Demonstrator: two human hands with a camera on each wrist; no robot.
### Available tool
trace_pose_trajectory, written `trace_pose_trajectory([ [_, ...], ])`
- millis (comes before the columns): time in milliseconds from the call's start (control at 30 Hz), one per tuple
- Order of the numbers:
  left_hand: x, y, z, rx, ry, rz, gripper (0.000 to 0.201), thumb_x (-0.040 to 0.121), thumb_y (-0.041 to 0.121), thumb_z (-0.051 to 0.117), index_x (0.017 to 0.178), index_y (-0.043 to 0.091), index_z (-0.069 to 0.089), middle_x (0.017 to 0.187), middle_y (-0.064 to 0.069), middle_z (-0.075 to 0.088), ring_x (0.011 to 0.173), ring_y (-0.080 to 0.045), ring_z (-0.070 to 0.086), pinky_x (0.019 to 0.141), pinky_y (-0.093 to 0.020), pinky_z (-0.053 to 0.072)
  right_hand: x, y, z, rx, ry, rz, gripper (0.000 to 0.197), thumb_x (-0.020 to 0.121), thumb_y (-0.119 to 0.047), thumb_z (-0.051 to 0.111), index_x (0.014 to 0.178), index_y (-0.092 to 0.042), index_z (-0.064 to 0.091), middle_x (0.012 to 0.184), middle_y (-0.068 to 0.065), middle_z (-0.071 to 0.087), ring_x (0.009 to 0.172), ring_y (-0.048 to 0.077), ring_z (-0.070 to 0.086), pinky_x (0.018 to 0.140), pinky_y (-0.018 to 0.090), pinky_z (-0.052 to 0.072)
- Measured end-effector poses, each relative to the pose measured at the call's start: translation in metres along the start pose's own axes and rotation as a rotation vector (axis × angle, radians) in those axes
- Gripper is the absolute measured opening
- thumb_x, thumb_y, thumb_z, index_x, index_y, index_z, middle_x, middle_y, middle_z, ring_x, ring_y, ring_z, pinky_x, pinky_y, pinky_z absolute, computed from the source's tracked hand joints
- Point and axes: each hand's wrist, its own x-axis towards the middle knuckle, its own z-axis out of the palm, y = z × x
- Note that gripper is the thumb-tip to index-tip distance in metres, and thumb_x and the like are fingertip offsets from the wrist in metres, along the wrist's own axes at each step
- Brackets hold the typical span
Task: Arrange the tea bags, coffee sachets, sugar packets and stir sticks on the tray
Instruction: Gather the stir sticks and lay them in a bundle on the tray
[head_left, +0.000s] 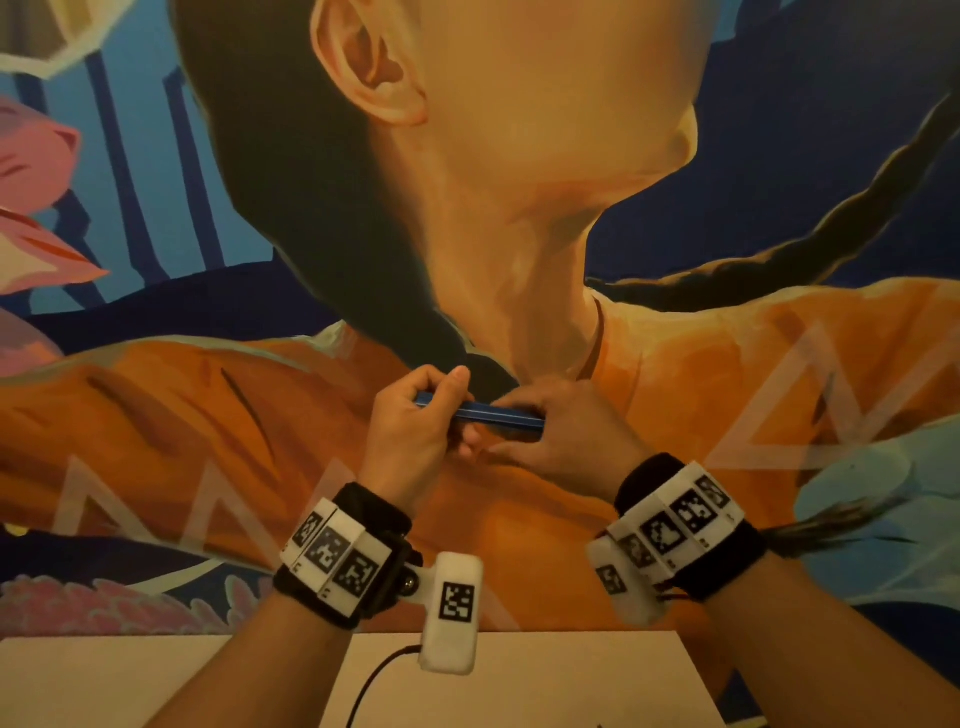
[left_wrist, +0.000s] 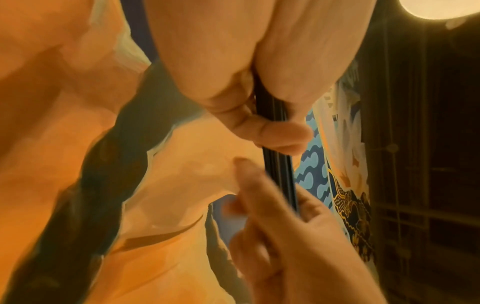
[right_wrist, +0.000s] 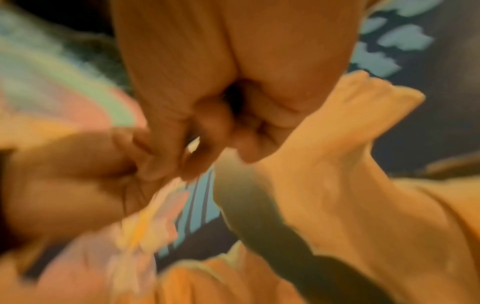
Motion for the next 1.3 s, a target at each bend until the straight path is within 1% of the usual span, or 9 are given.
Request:
trace_pose_trajectory([
  [67,-0.001,-0.001,-0.001,-0.015,0.009,0.017,0.027,0.095,0.028,0.059,0.083,0.004,0.057,0.067,-0.021,0.059,0.048,-0.021,0.055,0.044,-0.023,0.047,-0.005,0.003,0.002,0.405,0.051,-0.003,0.046,0.077,-0.045,0.078,0.118,-0.029,0.065,0.105,-0.017,0.068,0.099,-0.006,0.062,0.084,0.013,0.05],
  [167,-0.005,-0.003,0.004,-0.031,0.02,0.026,0.026,0.095,0.026,0.059,0.08,0.006,0.054,0.061,-0.012,0.059,0.048,-0.019,0.056,0.045,-0.024,0.048,-0.005,-0.003,0.011,0.973,0.26,0.084,0.047,0.084,-0.054,0.065,0.116,-0.02,0.065,0.117,-0.001,0.07,0.11,0.01,0.065,0.095,0.031,0.053],
  [267,-0.011,-0.002,0.014,-0.056,-0.014,0.034,0.028,0.086,0.032,0.062,0.079,0.006,0.053,0.063,-0.01,0.061,0.048,-0.022,0.058,0.044,-0.025,0.049,-0.001,-0.011,0.021,1.151,0.357,0.186,0.052,0.085,-0.055,0.058,0.113,-0.012,0.065,0.115,0.003,0.071,0.11,0.014,0.066,0.101,0.041,0.05],
  [367,-0.01,-0.003,0.008,-0.022,-0.017,0.054,0.028,0.089,0.032,0.064,0.079,0.007,0.057,0.067,-0.011,0.064,0.05,-0.024,0.06,0.047,-0.028,0.051,0.002,-0.003,0.022,1.048,0.254,0.155,0.05,0.078,-0.044,0.074,0.117,-0.016,0.063,0.117,0.004,0.069,0.109,0.017,0.066,0.098,0.045,0.052],
  [500,-0.007,-0.005,-0.009,0.133,0.003,0.086,0.034,0.087,0.045,0.072,0.075,0.014,0.064,0.076,-0.025,0.063,0.063,-0.043,0.06,0.062,-0.049,0.053,0.001,-0.002,0.008,0.582,-0.222,0.158,0.037,0.083,-0.044,0.07,0.112,-0.021,0.068,0.101,0.004,0.074,0.089,0.019,0.072,0.085,0.039,0.058],
  [700,-0.017,-0.01,-0.021,0.209,-0.042,0.06,0.028,0.092,0.021,0.062,0.079,-0.003,0.057,0.057,-0.009,0.063,0.043,-0.02,0.059,0.04,-0.025,0.048,0.001,-0.016,0.01,0.183,-0.536,0.294,0.037,0.086,-0.048,0.067,0.086,-0.011,0.066,0.05,-0.001,0.059,0.041,0.01,0.05,0.046,0.022,0.043],
  [967,-0.036,-0.057,-0.054,0.271,0.045,-0.118,0.027,0.098,0.013,0.06,0.073,0.005,0.054,0.053,-0.013,0.06,0.041,-0.021,0.058,0.038,-0.026,0.047,-0.009,-0.008,0.095,0.102,-0.387,0.403,0.018,0.09,-0.023,0.06,0.081,-0.01,0.069,0.069,0.005,0.062,0.059,0.02,0.056,0.055,0.033,0.042],
  [1133,-0.066,-0.102,-0.073,0.042,0.172,-0.396,0.032,0.082,0.036,0.07,0.1,0.013,0.058,0.064,-0.004,0.061,0.048,-0.015,0.056,0.044,-0.022,0.046,-0.027,0.006,0.156,0.13,-0.342,0.516,0.016,0.093,-0.028,0.058,0.085,-0.018,0.068,0.066,0.0,0.063,0.063,0.021,0.063,0.055,0.034,0.048],
  [1300,-0.117,-0.16,-0.082,-0.124,0.164,-0.659,0.03,0.098,0.024,0.059,0.116,0.0,0.062,0.102,-0.013,0.071,0.087,-0.019,0.069,0.077,-0.029,0.054,-0.05,0.02,0.23,0.087,-0.381,0.638,0.03,0.087,-0.021,0.057,0.115,-0.029,0.063,0.103,0.005,0.067,0.092,0.032,0.063,0.08,0.036,0.054],
])
